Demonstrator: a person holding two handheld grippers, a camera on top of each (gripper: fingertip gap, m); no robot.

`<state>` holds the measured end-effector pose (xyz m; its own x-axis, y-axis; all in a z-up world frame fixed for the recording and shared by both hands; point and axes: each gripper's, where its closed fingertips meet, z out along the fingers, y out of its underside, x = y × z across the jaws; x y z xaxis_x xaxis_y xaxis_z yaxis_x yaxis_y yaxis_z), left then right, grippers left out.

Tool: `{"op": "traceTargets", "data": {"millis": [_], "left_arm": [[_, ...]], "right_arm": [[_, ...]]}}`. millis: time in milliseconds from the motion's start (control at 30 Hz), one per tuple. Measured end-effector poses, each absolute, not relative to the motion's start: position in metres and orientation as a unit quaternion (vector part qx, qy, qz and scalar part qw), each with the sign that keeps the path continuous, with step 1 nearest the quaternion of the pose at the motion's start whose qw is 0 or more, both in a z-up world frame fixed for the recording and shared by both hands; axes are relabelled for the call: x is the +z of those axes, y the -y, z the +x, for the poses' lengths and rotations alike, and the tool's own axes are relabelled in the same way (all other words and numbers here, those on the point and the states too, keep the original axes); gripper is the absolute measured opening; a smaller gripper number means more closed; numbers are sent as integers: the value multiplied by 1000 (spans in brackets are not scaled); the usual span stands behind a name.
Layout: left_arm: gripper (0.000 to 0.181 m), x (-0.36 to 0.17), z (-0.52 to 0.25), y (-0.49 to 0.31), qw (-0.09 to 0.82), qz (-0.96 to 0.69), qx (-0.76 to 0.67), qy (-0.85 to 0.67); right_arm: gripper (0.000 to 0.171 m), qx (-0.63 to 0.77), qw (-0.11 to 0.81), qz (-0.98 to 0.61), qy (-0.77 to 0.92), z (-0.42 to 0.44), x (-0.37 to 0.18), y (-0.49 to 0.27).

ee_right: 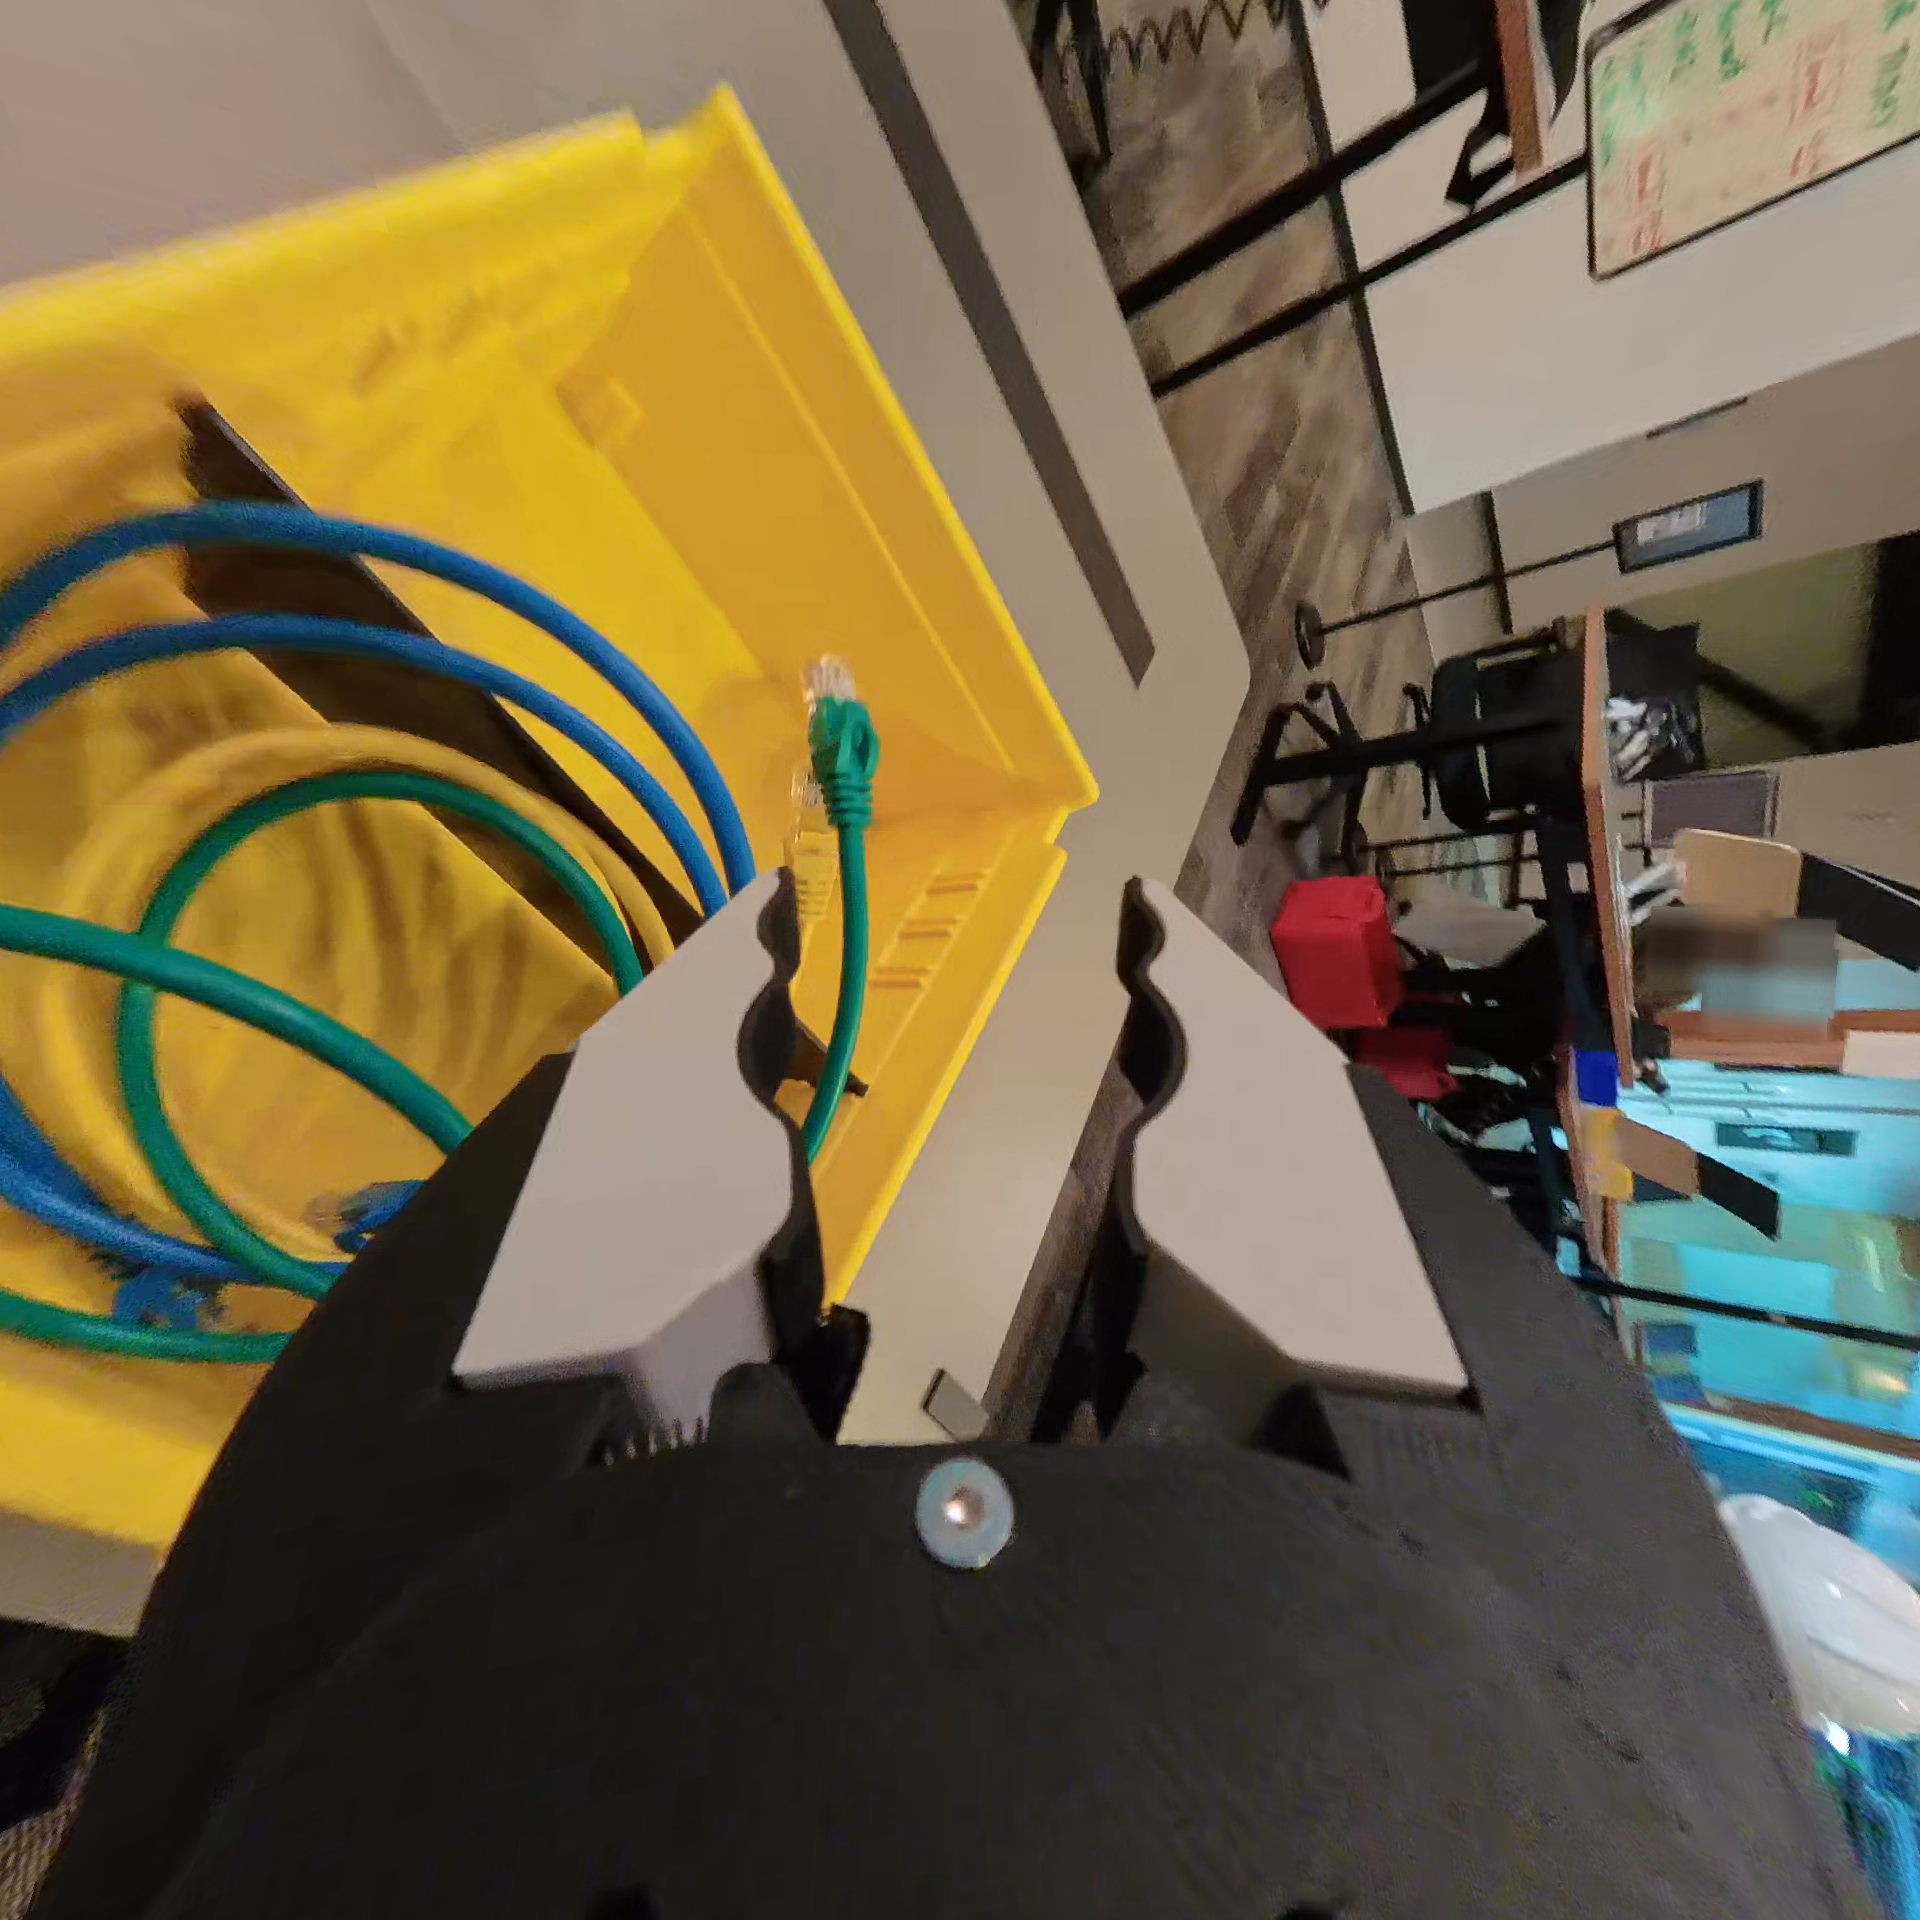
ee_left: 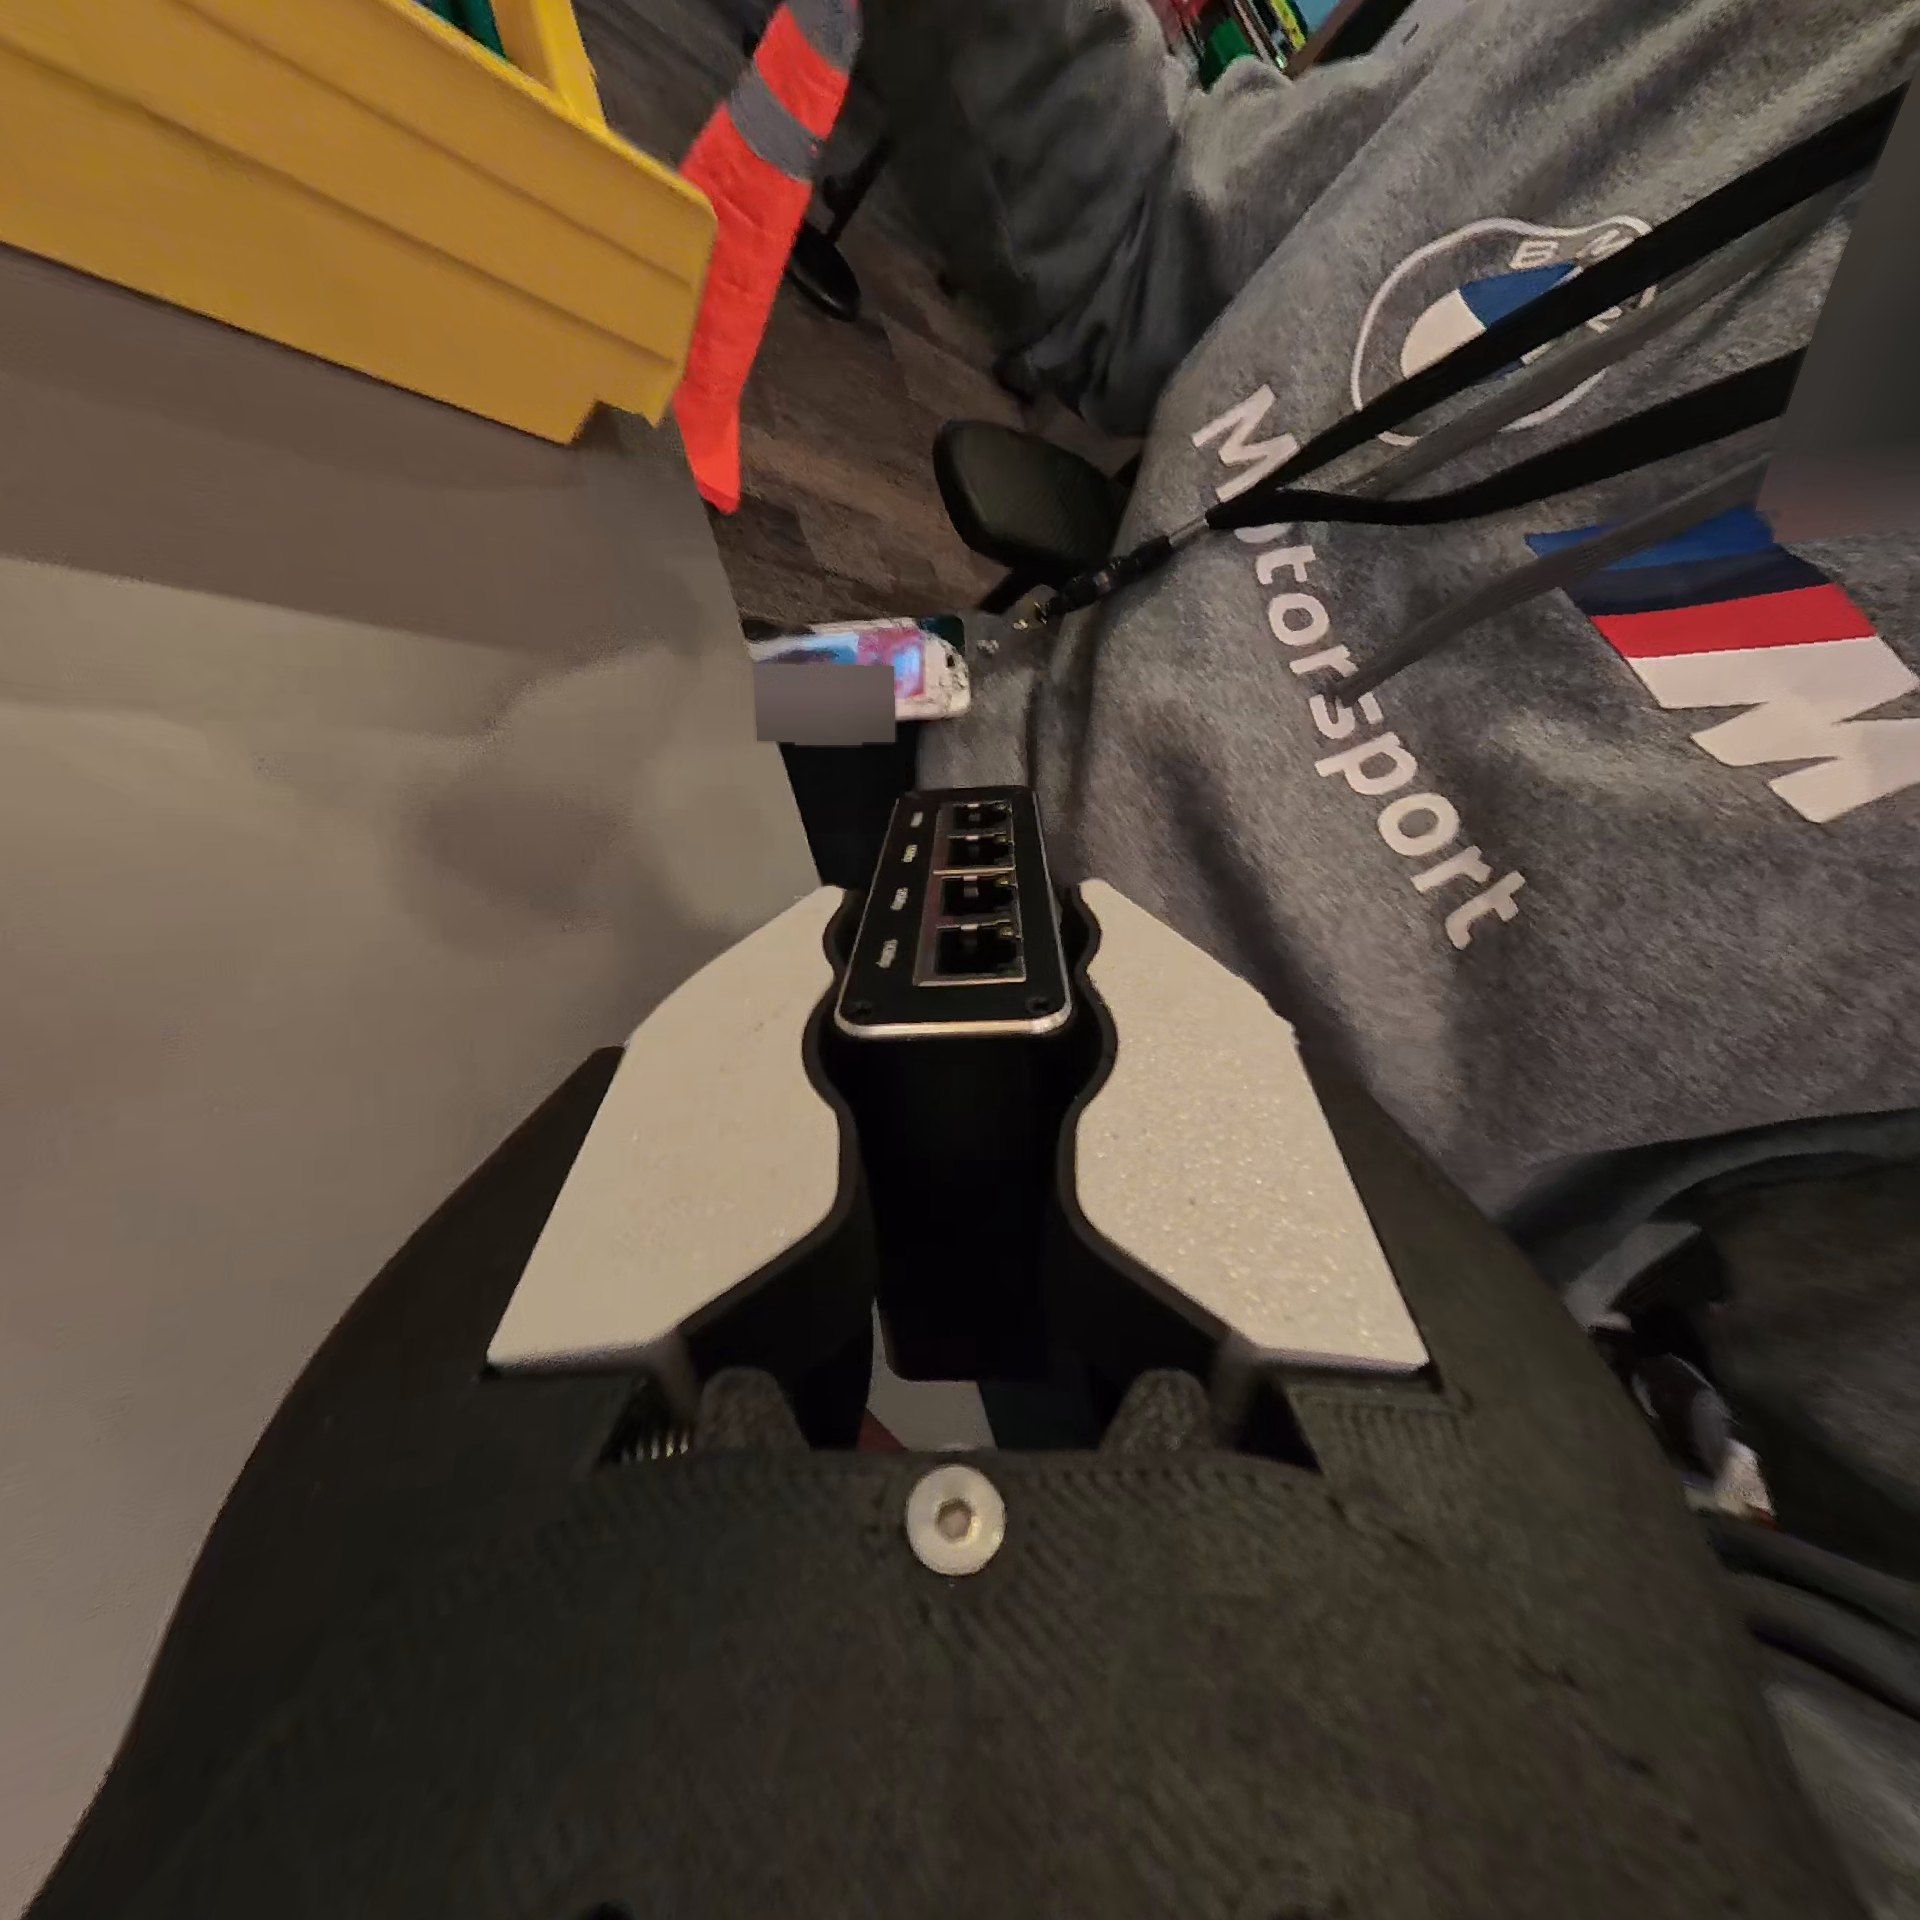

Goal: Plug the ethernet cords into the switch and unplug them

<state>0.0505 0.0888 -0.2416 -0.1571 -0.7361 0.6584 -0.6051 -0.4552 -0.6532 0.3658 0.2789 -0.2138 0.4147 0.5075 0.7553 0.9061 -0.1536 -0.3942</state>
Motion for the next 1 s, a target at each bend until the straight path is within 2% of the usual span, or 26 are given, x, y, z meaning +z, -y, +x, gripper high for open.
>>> {"op": "traceTargets", "data": {"millis": [67, 167, 300, 467, 600, 700, 767, 900, 1000], "left_arm": [[36, -237, 56, -99, 99, -650, -552, -513], [36, -231, 64, -120, 174, -665, -526, -501], [36, -210, 75, -128, 244, -650, -520, -498], [37, -190, 91, -125, 333, -630, -473, -518], [36, -165, 95, -126, 406, -603, -476, -495], [36, -160, 100, -121, 417, -591, -482, -495], [36, -160, 106, -116, 424, -583, -479, -501], [36, -156, 109, -110, 440, -572, -470, -508], [47, -149, 107, -120, 491, -571, -425, -501]], "right_arm": [[55, -190, 454, -713, 499, 345, -193, -265], [59, 6, 475, -697, 536, 267, -180, -216], [60, 191, 446, -655, 579, 172, -189, -156], [52, 359, 391, -647, 548, 106, -205, -128], [50, 394, 392, -625, 548, 78, -214, -119], [48, 426, 425, -605, 521, 66, -196, -121], [35, 443, 431, -588, 521, 61, -189, -116], [33, 455, 429, -576, 527, 64, -183, -109], [32, 419, 432, -588, 541, 77, -178, -117]]}}
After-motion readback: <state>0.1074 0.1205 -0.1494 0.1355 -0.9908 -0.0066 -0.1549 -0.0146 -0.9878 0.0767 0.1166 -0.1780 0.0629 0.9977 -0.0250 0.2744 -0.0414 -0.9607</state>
